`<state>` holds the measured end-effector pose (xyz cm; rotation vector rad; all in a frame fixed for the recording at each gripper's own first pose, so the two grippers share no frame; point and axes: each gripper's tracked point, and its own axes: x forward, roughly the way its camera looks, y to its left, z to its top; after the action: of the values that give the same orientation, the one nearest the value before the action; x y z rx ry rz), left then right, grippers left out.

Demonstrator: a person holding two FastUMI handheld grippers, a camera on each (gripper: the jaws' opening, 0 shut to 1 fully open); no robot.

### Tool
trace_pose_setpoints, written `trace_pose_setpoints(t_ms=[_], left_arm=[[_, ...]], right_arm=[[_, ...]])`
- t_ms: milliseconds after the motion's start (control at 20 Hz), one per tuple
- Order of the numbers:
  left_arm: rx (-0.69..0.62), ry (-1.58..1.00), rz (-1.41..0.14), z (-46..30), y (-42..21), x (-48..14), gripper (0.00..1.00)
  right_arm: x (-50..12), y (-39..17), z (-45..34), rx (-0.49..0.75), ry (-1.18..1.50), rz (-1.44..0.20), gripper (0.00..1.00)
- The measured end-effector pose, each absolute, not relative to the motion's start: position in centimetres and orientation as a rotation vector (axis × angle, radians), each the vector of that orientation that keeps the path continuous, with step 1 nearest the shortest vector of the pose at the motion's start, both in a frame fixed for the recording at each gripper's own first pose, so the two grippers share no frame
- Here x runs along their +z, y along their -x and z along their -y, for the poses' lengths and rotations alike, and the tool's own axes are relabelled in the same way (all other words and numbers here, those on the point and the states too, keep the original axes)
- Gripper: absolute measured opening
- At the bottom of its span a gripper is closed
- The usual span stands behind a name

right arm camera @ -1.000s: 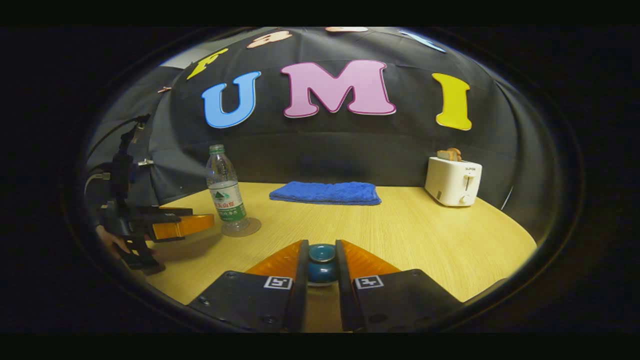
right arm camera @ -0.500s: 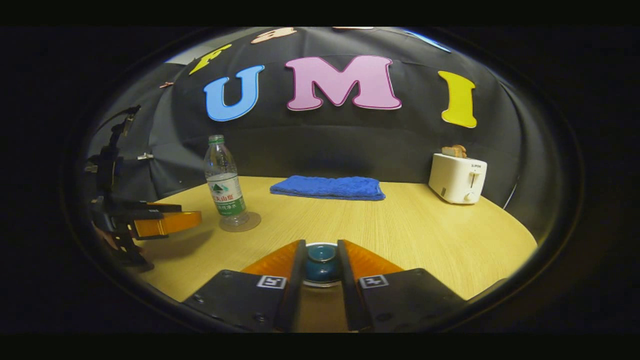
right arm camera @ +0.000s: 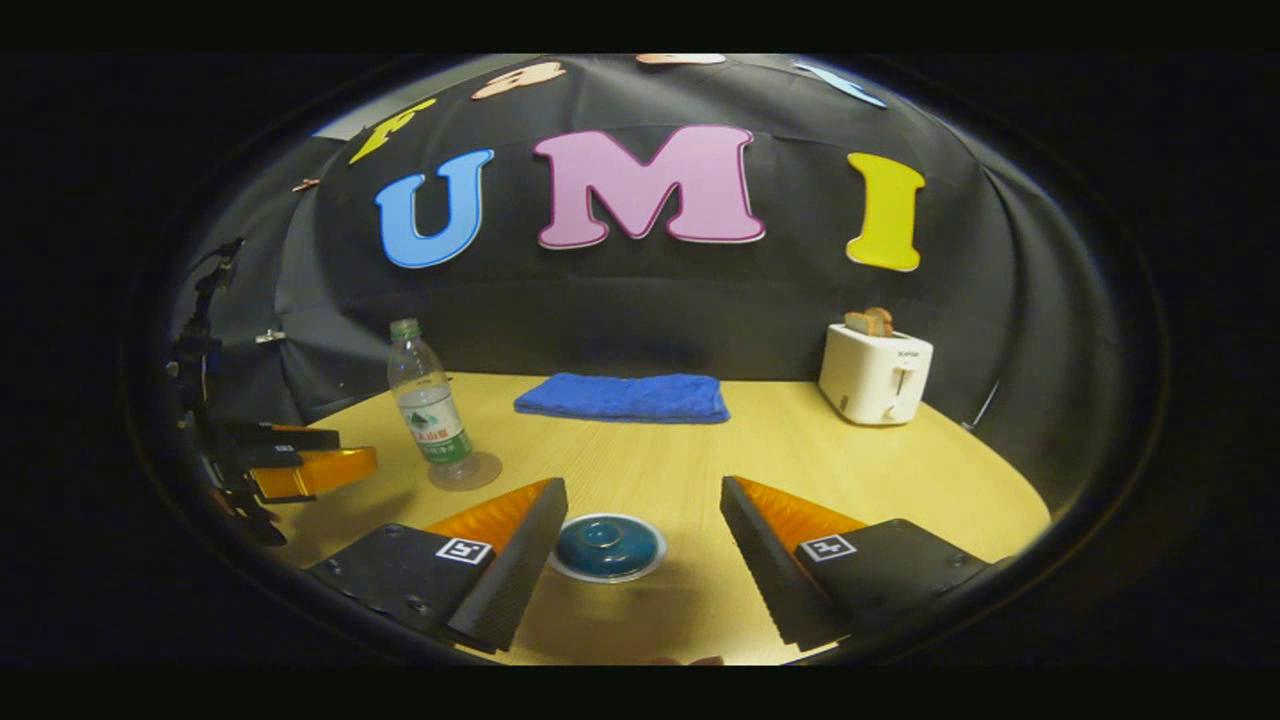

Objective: Open the teacup lid with one hand, grasp the water bottle and pour water into the teacup with the other hand; after pouring, place the water bottle on the coaster and then close the teacup lid.

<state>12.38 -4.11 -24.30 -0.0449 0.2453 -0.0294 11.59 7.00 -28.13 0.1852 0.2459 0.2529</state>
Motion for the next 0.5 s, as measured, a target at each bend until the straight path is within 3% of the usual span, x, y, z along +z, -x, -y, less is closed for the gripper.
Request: trace_pose_setpoints(t_ms=[500], left_arm=[[0.018,0.021,-0.267,1.8,-9.1,-15.7,0.96]], right_arm=[[-16.7,-8.1,-4.3,0.213,-0.182,-0.275,0.97]])
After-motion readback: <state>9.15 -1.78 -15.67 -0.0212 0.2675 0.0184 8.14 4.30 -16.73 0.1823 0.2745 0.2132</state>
